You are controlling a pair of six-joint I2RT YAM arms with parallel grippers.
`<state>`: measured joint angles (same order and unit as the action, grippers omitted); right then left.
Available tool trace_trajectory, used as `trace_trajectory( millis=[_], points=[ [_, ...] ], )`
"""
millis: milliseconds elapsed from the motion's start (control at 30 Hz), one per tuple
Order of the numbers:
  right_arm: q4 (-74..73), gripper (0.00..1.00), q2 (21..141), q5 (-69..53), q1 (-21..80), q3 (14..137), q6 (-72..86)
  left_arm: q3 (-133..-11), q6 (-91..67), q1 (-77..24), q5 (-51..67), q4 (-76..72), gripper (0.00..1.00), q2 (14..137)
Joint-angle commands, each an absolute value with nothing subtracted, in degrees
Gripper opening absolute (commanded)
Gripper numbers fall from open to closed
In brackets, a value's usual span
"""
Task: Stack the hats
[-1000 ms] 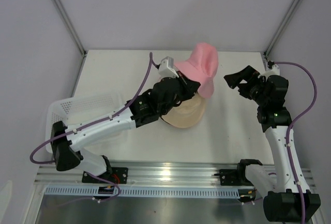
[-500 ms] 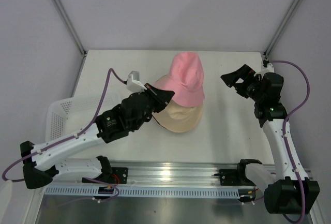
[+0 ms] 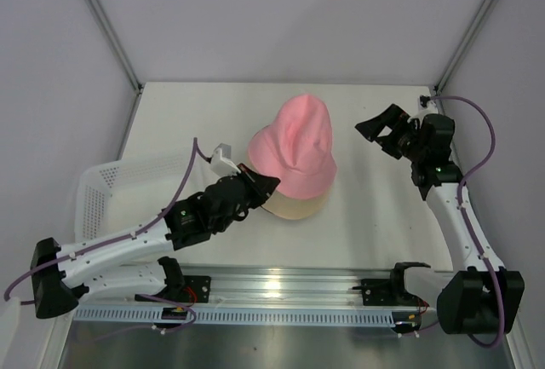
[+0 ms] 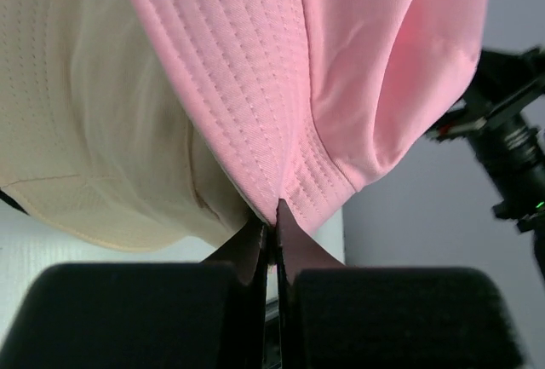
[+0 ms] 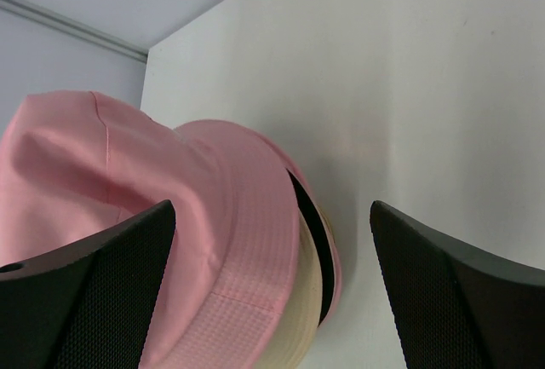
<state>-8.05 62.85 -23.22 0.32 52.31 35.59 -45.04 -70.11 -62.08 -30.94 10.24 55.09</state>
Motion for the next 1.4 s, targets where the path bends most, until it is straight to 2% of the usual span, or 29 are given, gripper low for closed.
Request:
trace_trajectory(
  millis=[0, 233, 267, 300, 333, 433, 467, 533, 567, 700, 767, 800, 833, 1000, 1133, 1300, 1367],
  points=[
    [-6.0, 0.99, 64.9, -23.8, 2.8, 54.2, 34.4, -42.5, -65.4, -62.0, -24.4, 5.2, 0.01, 56.2],
    [-5.3, 0.99, 68.0, -23.6, 4.8, 56.0, 33.7, -36.6, -66.5, -62.1, -23.7, 5.9, 0.01, 52.7],
    [-4.6, 0.99, 68.4, -23.8, 5.2, 56.0, 33.7, -36.0, -66.5, -62.1, -23.4, 5.0, 0.04, 52.1],
    [-4.1, 0.99, 68.7, -24.1, 5.4, 56.2, 33.7, -35.3, -66.2, -62.1, -23.3, 4.8, 0.09, 51.8],
    [-3.9, 0.99, 69.6, -24.8, 5.6, 56.3, 33.7, -34.8, -65.9, -62.1, -23.1, 4.8, 0.26, 51.6],
    [-3.1, 0.99, 70.8, -25.6, 7.1, 58.0, 33.4, -35.2, -63.3, -62.0, -22.8, 5.4, 0.4, 49.9],
    [-2.9, 1.0, 71.5, -25.5, 7.7, 59.1, 32.8, -36.7, -62.3, -62.0, -23.2, 6.1, 0.54, 49.3],
    [-2.7, 0.99, 72.3, -25.4, 9.4, 60.0, 32.3, -38.4, -59.5, -61.0, -25.2, 9.7, 0.69, 47.4],
    [-2.6, 0.99, 73.0, -25.4, 9.9, 60.6, 31.8, -40.3, -57.9, -60.4, -25.4, 10.7, 0.71, 46.7],
    [-2.4, 0.99, 74.9, -25.8, 12.5, 62.3, 30.9, -46.8, -49.6, -53.5, -21.7, 13.3, 0.73, 43.3],
    [-1.9, 1.0, 75.6, -25.7, 13.2, 62.5, 30.6, -48.0, -46.3, -47.3, -15.2, 11.6, 0.74, 42.0],
    [-1.8, 0.99, 75.8, -25.4, 13.3, 62.5, 30.5, -48.3, -45.6, -45.2, -13.4, 11.0, 0.78, 42.0],
    [-1.8, 1.0, 75.9, -24.7, 13.3, 62.5, 30.5, -49.1, -45.0, -40.9, -8.9, 9.9, 0.83, 42.1],
    [0.7, 1.0, 76.1, -26.0, 13.3, 62.2, 30.6, -48.7, -46.9, -26.4, 11.3, 6.6, 0.86, 48.4],
    [3.2, 0.99, 75.7, -27.5, 13.5, 62.4, 31.0, -45.8, -51.3, -21.2, 20.6, 5.0, 0.87, 54.7],
    [3.2, 0.98, 74.4, -27.4, 14.0, 62.3, 30.3, -41.0, -56.7, -19.3, 31.1, -11.7, 0.86, 60.9],
    [3.3, 0.98, 74.6, -28.0, 14.2, 62.2, 30.4, -40.3, -59.0, -19.2, 33.9, -16.5, 0.83, 62.5]
  ],
)
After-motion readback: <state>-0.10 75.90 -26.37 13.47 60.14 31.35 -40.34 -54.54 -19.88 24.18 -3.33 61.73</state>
